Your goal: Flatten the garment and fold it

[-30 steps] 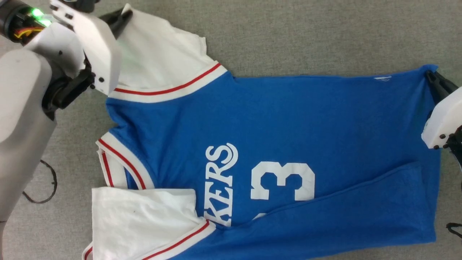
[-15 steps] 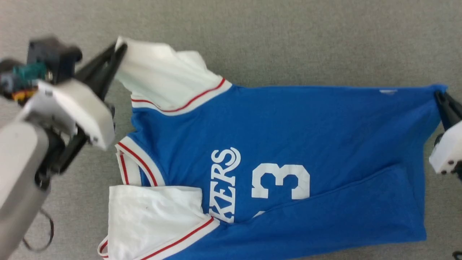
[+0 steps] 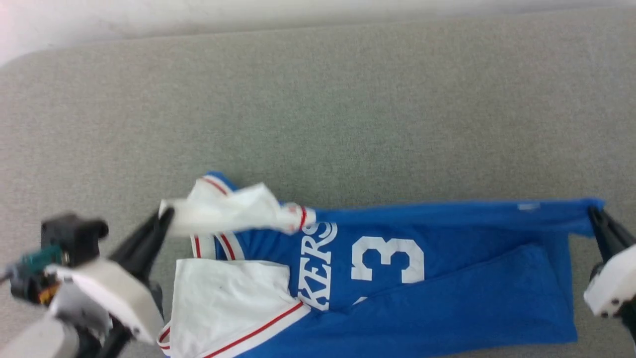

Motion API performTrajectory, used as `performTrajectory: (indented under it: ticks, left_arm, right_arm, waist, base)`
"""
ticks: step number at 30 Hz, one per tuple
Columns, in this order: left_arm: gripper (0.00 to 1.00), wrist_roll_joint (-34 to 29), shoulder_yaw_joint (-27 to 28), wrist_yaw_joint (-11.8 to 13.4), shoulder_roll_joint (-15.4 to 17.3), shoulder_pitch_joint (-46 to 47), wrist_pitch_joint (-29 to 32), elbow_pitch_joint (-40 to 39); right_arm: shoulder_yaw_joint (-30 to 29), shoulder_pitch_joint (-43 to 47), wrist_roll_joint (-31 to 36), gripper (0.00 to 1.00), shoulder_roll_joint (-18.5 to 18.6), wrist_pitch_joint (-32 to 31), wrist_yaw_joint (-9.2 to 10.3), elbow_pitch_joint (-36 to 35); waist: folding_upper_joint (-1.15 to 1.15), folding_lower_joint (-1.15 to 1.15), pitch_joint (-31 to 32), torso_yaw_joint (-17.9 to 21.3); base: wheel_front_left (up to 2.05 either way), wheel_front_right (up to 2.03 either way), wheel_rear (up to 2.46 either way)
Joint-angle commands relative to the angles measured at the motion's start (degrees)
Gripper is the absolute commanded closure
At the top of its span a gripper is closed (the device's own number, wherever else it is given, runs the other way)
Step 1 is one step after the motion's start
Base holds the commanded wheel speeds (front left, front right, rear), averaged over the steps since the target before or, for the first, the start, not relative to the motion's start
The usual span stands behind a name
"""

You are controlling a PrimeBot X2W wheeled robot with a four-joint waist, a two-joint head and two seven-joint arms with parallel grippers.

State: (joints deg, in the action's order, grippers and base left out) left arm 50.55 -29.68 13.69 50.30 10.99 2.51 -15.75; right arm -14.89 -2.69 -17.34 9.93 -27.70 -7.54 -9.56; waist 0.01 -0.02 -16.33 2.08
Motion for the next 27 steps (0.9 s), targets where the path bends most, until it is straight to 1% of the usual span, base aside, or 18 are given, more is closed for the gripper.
performTrajectory:
  ticks: [1,6,10,15,21,26,27]
  left_arm:
    - [1.0,1.1,0.5,0.8,0.3,-2.7,-0.9,-0.9]
    - [1.0,4.3,0.9,2.3,0.0,-10.5,-3.4,-3.0]
    - [1.0,4.5,-0.5,2.2,-0.4,-13.1,-3.7,-2.9]
    - [1.0,4.8,-3.6,0.2,-3.7,-11.3,-2.2,0.0]
    - [1.0,3.1,-8.0,-2.0,-7.5,-7.0,1.2,8.9]
    - [1.0,3.4,-9.4,-2.6,-10.6,-4.4,2.8,15.1]
    - [1.0,3.4,-9.6,-2.6,-10.9,-4.0,3.0,15.9]
  right_arm:
    - [-0.7,1.8,-0.6,1.0,-0.6,0.0,0.05,-0.5]
    - [-2.0,6.7,-1.5,1.0,-2.4,-0.6,0.05,-1.1]
    - [-0.7,9.1,-1.1,1.0,-2.9,-1.1,0.05,-0.4]
    - [2.2,9.5,0.1,1.0,-2.8,-1.7,0.05,2.5]
    - [4.8,7.7,0.9,1.0,-2.1,-1.7,0.05,8.0]
    - [5.7,5.9,2.2,1.0,-1.6,-1.2,0.05,13.1]
    - [5.8,5.6,2.3,0.92,-1.6,-1.1,0.05,13.9]
  waist:
    - [-0.01,0.02,1.6,-0.7]
    - [-0.01,0.02,2.9,-1.3]
    - [-0.01,0.02,3.8,-1.4]
    - [-0.01,0.02,4.8,-1.4]
    - [-0.01,0.02,5.5,-1.1]
    - [-0.01,0.02,4.8,-0.8]
    - [-0.01,0.02,4.6,-0.8]
  base:
    - [0.0,0.0,0.0]
    - [0.0,0.0,0.0]
    - [0.0,0.0,0.0]
    - [0.0,0.0,0.0]
    - [0.0,0.0,0.0]
    - [0.0,0.0,0.0]
    - [0.0,0.0,0.0]
